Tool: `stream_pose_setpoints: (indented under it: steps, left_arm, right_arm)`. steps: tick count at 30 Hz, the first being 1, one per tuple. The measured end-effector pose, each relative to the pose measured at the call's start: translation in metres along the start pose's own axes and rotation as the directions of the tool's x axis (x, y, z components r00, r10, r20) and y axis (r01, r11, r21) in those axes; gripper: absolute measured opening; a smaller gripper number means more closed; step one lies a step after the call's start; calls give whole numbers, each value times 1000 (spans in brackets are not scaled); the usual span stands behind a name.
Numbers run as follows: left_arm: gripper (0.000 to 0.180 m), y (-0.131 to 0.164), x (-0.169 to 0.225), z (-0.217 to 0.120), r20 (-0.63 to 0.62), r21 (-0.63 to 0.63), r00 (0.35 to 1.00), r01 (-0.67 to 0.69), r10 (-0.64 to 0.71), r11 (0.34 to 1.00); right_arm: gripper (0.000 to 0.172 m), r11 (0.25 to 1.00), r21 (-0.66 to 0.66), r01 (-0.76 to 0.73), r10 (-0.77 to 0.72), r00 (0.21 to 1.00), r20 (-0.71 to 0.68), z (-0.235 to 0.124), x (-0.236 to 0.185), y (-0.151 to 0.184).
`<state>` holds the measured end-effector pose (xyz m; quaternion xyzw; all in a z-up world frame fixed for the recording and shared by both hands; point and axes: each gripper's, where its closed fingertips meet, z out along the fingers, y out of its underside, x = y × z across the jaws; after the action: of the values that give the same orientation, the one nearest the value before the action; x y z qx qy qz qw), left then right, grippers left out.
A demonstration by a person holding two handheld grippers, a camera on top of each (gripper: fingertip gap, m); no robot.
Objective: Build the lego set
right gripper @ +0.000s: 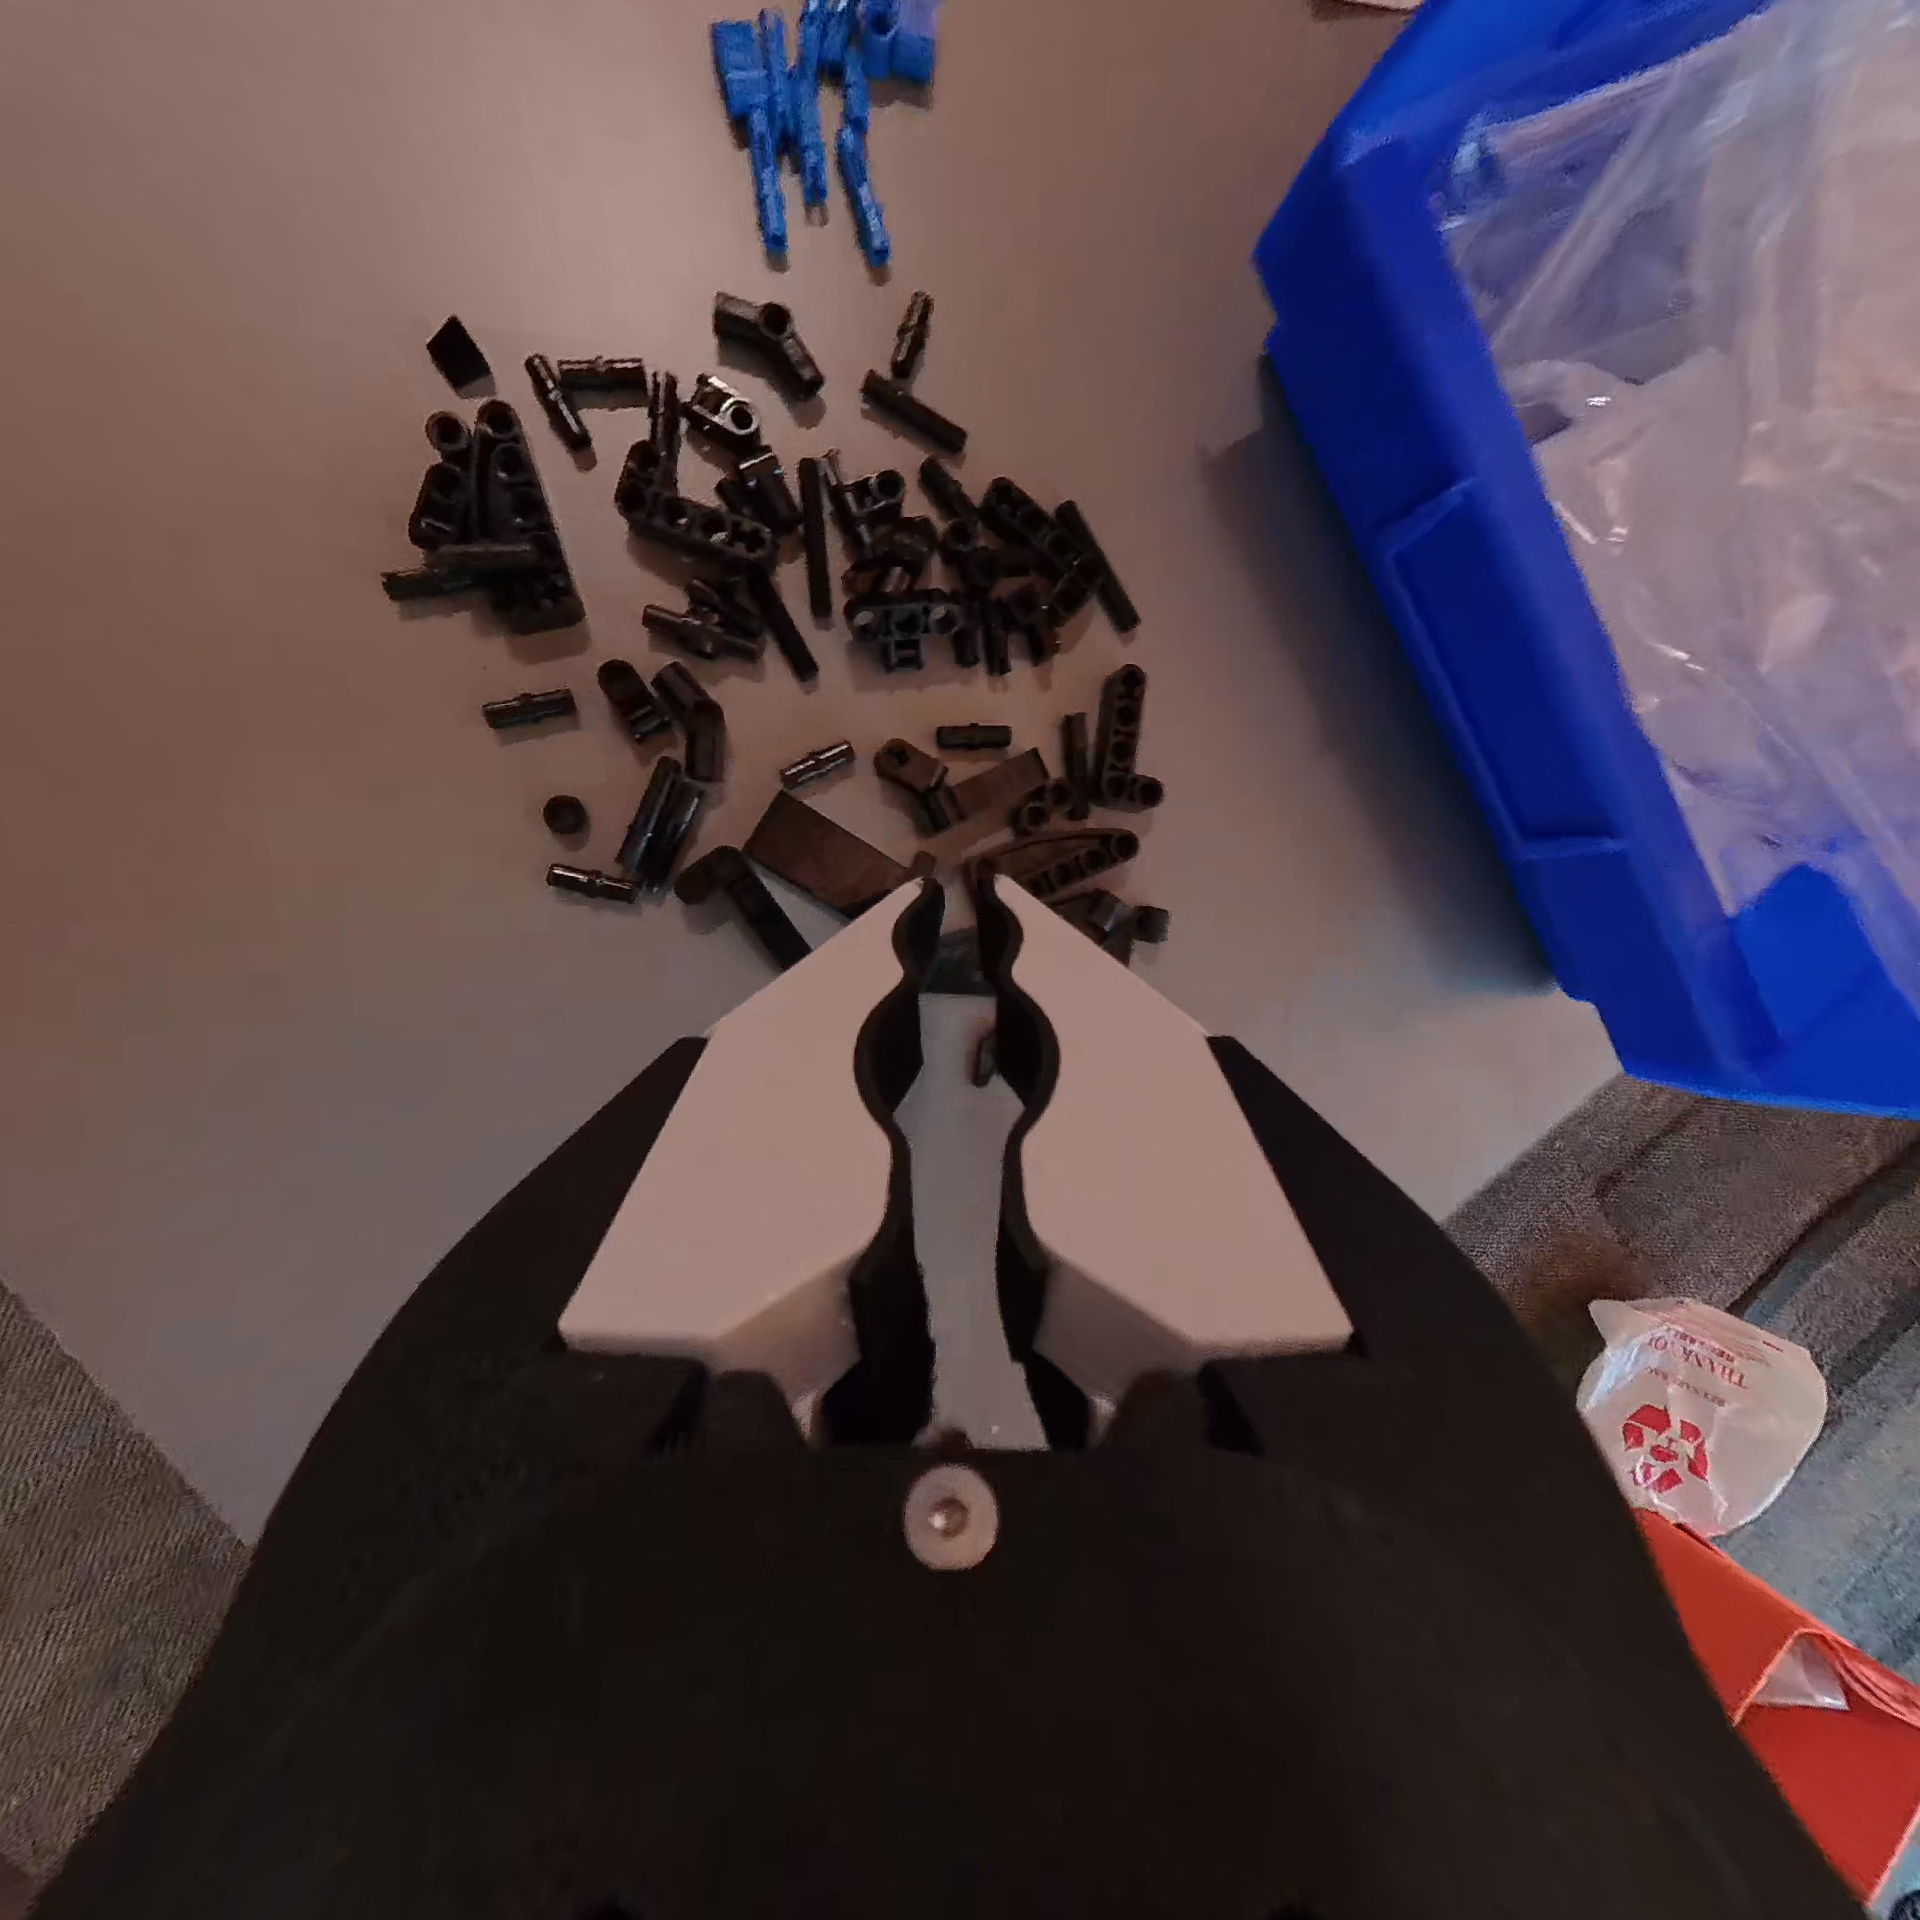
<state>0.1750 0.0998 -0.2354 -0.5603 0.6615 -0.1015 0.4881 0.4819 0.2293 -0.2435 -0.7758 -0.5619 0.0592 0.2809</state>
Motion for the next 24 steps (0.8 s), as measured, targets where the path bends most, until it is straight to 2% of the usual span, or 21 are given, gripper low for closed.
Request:
stream_pose_setpoints:
  steps: [1, 3, 9, 24]
  left_arm:
    - [7, 0, 0, 0, -1, -1, 1000, 1, -1, 1000]
    - [7, 1, 0, 1, -2, -3, 1000, 1, -1, 1000]
    - [7, 1, 1, 2, -3, -6, 1000, -1, 1, 1000]
    - [7, 2, -2, 2, 2, -5, 1000, 8, -8, 1000]
  right_arm:
    - [4, 1000, 12, -11, 11, 1000, -17, -5, 3, 0]
    - [10, 999, 17, -32, 33, 998, -61, -11, 12, 4]
    - [12, 998, -13, -60, 58, 991, -123, -13, 30, 14]
    - [11, 998, 30, 48, -49, 998, 29, 24, 12, -30]
